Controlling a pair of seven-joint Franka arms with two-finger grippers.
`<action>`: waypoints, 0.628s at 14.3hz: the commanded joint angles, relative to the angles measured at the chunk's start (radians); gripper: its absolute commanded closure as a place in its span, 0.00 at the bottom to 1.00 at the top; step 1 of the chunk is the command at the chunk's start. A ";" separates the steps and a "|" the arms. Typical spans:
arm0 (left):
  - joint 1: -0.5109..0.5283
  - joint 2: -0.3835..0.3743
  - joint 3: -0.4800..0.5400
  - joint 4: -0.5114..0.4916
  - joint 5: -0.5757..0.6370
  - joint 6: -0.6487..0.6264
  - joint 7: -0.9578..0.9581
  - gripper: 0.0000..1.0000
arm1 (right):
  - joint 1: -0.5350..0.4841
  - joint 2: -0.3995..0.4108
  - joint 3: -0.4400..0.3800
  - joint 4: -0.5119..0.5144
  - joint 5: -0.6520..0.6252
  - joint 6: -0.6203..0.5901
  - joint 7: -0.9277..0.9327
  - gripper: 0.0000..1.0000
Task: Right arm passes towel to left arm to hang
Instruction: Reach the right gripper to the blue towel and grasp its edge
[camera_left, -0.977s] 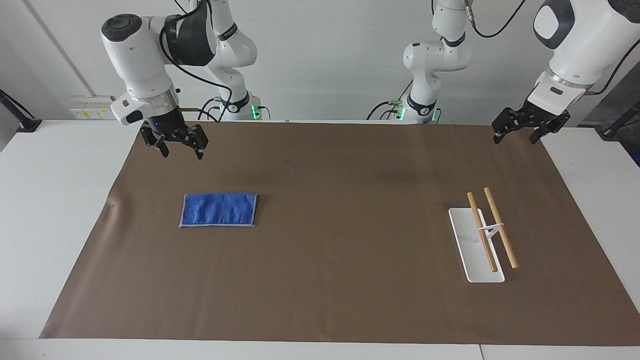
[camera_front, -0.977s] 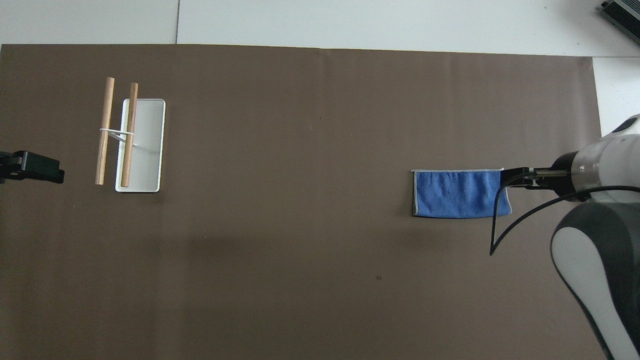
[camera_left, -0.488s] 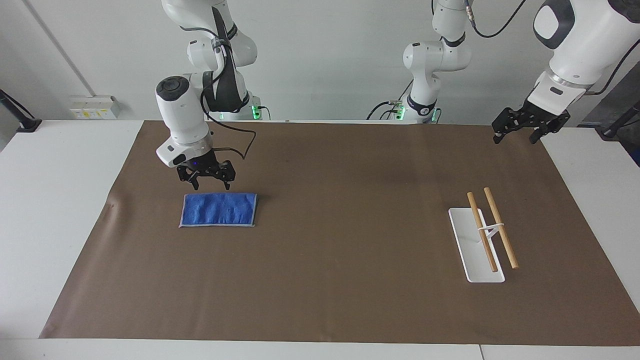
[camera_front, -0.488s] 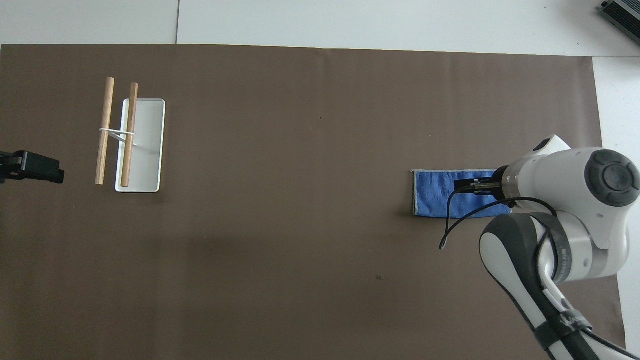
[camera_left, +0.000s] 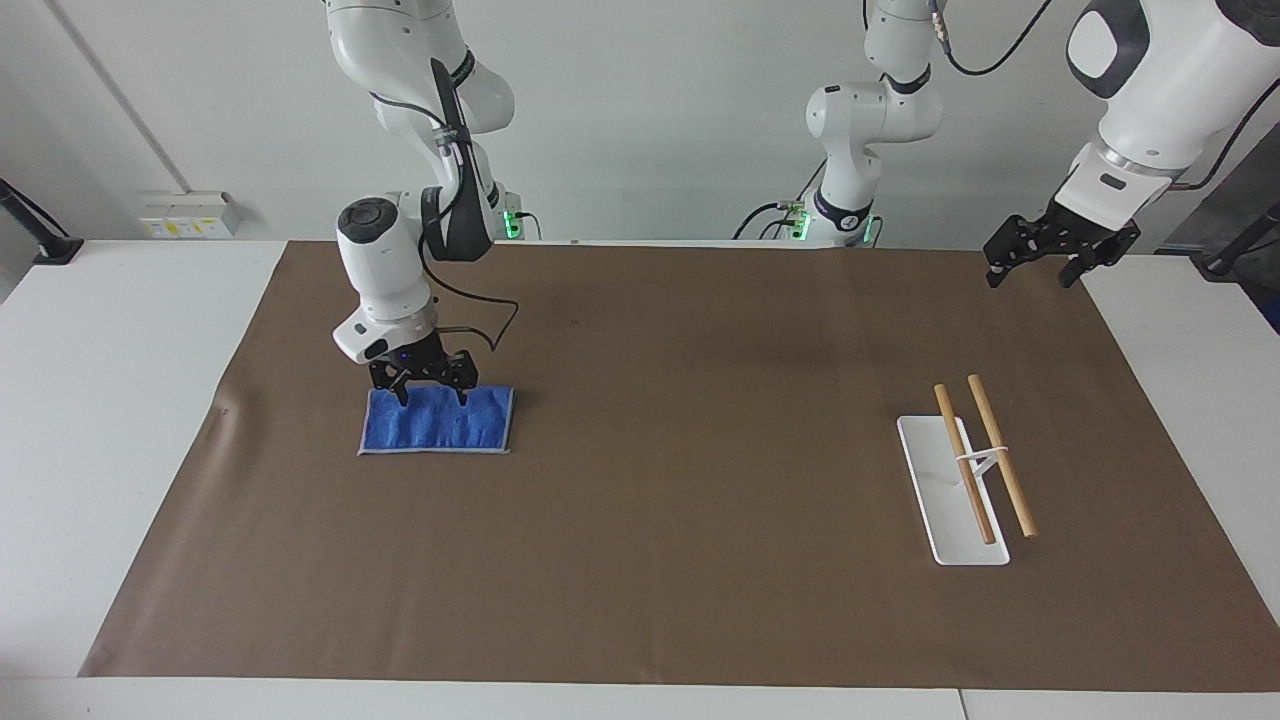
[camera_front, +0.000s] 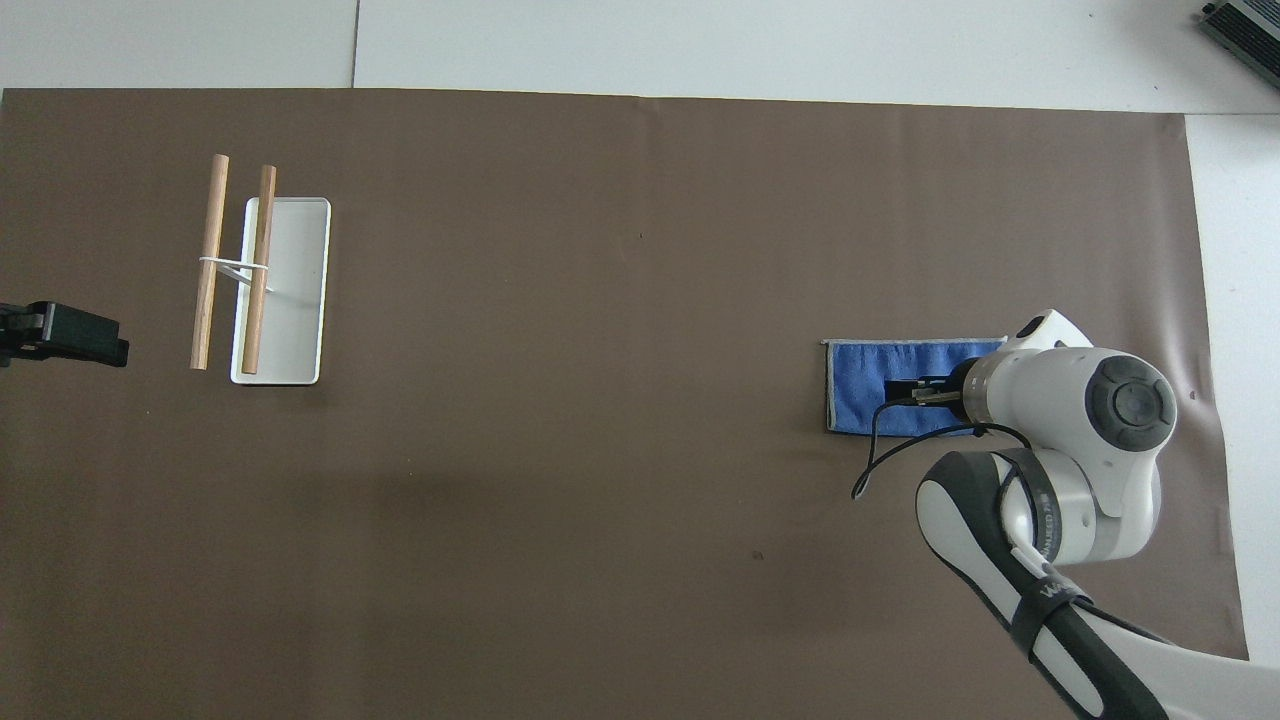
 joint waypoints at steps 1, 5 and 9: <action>-0.001 -0.015 0.002 -0.010 0.014 -0.003 0.007 0.00 | -0.028 0.009 0.005 -0.015 0.016 0.044 -0.057 0.00; -0.001 -0.015 0.002 -0.010 0.014 -0.003 0.007 0.00 | -0.027 0.042 0.005 -0.015 0.017 0.092 -0.048 0.00; -0.001 -0.015 0.002 -0.010 0.014 -0.003 0.007 0.00 | -0.028 0.042 0.005 -0.022 0.017 0.093 -0.053 0.00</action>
